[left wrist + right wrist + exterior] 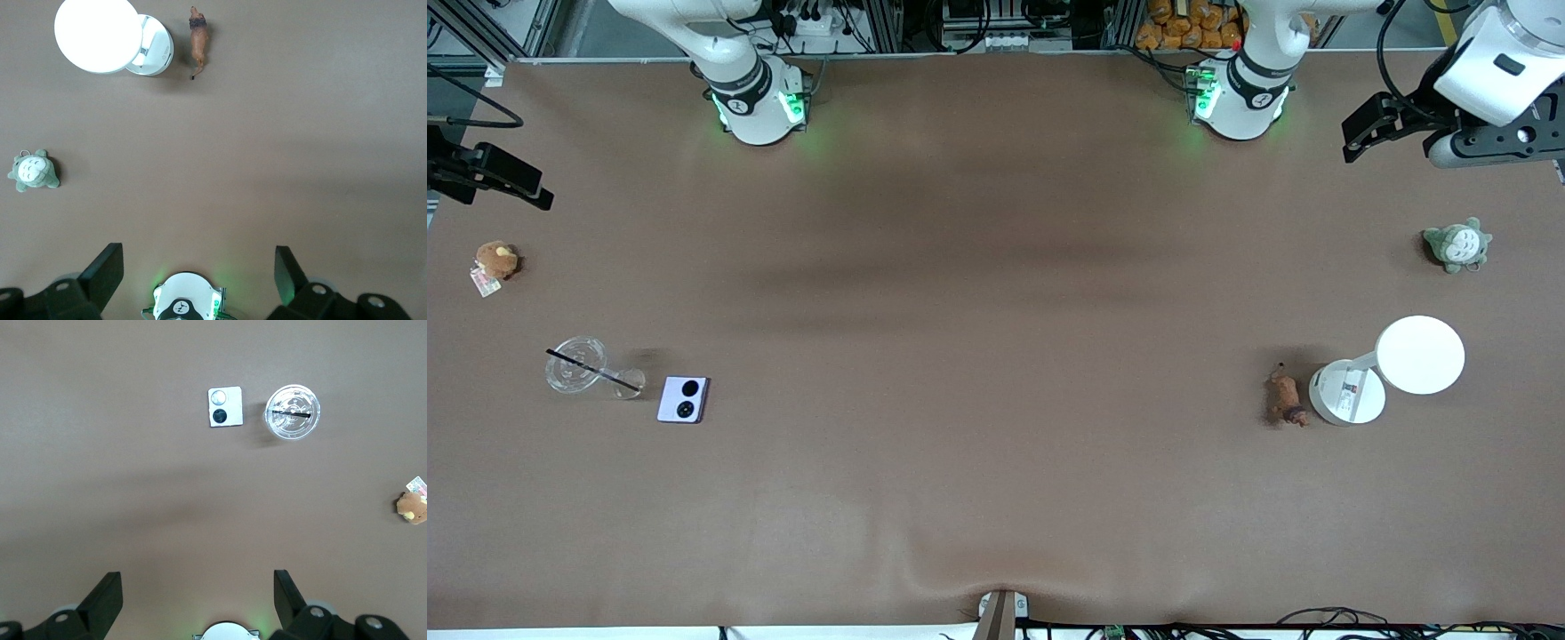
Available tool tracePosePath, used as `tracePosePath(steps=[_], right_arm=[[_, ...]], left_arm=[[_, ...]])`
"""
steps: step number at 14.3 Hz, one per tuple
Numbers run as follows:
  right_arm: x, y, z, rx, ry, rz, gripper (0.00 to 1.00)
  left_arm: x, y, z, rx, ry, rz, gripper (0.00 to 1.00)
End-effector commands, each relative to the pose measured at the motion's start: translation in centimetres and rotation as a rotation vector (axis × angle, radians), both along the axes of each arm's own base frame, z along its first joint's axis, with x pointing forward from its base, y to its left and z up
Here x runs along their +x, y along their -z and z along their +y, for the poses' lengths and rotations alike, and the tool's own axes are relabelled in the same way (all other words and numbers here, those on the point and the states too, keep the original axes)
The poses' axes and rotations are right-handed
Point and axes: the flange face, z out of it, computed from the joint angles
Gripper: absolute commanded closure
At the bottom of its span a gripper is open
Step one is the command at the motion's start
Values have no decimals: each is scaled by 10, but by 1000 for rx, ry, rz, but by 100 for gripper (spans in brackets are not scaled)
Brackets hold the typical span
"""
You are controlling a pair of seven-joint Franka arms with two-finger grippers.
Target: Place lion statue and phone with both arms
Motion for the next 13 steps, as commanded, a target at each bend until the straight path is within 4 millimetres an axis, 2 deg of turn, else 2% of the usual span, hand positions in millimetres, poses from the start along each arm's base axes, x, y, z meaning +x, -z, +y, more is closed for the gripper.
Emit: tracePosePath(steps=[1,3,4,6,13], right_arm=[[-3,-5,2,-16,-2,-3,0],[-3,-5,2,-16,-2,-3,0],[-3,-5,2,-16,-2,-2,0],[-3,-5,4,-14,-3,-2,0],[-3,-5,7,-14,-9,-5,0]], left_arm=[[-4,-7,4,2,-6,-12,0],[0,-11,9,-1,-16,-19,0],[1,-12,18,-1,-31,-19,0],[4,-21,18,-4,-34,-37,0],[18,-30,17,-3,-34,-17,0]])
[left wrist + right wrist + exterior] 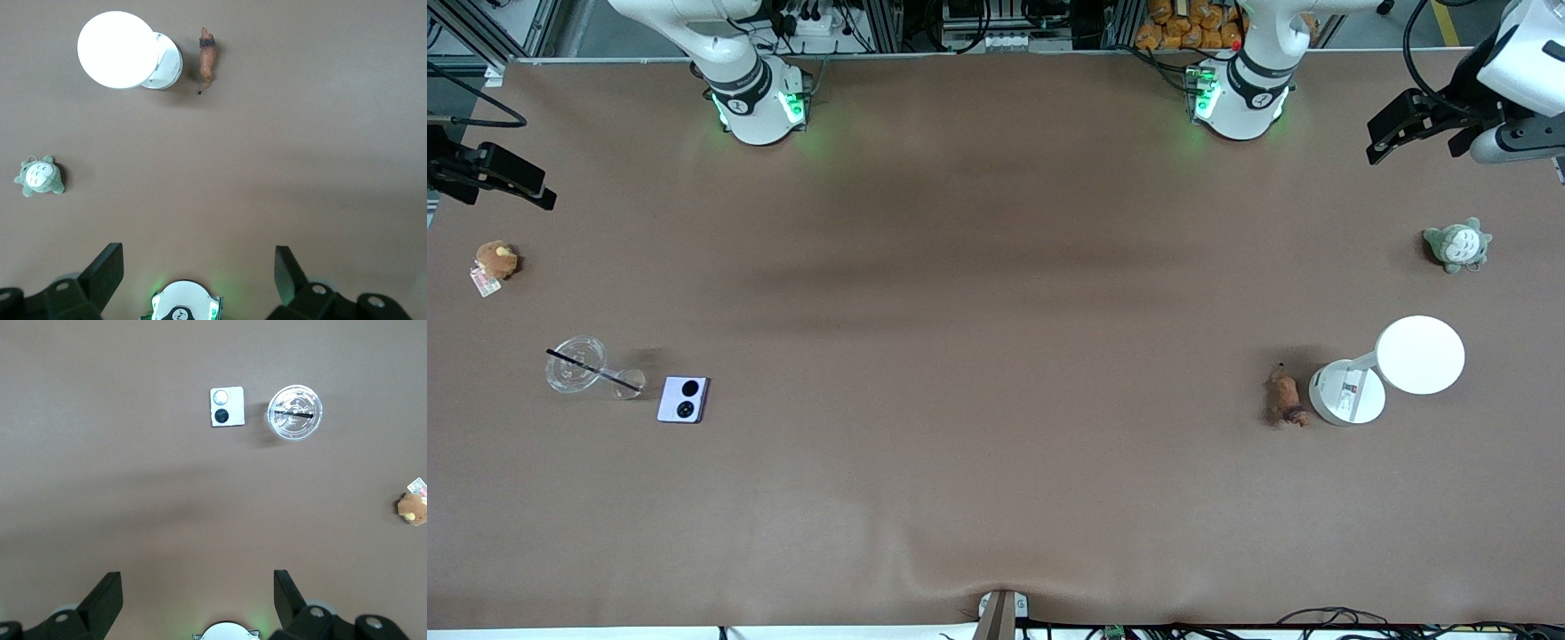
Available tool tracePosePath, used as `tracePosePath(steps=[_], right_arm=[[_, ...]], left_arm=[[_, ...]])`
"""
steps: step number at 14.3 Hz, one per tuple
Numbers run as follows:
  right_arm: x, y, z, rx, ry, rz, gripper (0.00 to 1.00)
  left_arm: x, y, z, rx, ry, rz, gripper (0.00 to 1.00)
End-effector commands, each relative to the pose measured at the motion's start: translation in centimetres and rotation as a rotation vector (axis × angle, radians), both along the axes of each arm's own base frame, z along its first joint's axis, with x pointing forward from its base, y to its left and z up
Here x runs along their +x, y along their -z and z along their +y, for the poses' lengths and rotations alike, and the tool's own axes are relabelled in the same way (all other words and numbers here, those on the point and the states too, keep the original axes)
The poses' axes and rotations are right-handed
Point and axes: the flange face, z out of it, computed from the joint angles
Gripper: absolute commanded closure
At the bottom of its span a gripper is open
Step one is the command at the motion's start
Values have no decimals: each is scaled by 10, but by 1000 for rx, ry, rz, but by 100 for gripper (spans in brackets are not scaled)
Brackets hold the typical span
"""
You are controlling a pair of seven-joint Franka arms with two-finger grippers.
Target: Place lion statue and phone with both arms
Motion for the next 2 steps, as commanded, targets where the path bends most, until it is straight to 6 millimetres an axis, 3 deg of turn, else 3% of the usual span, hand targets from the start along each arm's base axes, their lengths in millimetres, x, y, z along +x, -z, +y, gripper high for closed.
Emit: tracePosePath(steps=[1,2], right_arm=[[-3,-5,3,-16,-2,-5,0],[-3,-5,3,-14,-2,-5,0]], left_arm=[[6,-11,0,5,2,12,0],[6,-11,0,5,2,12,0]])
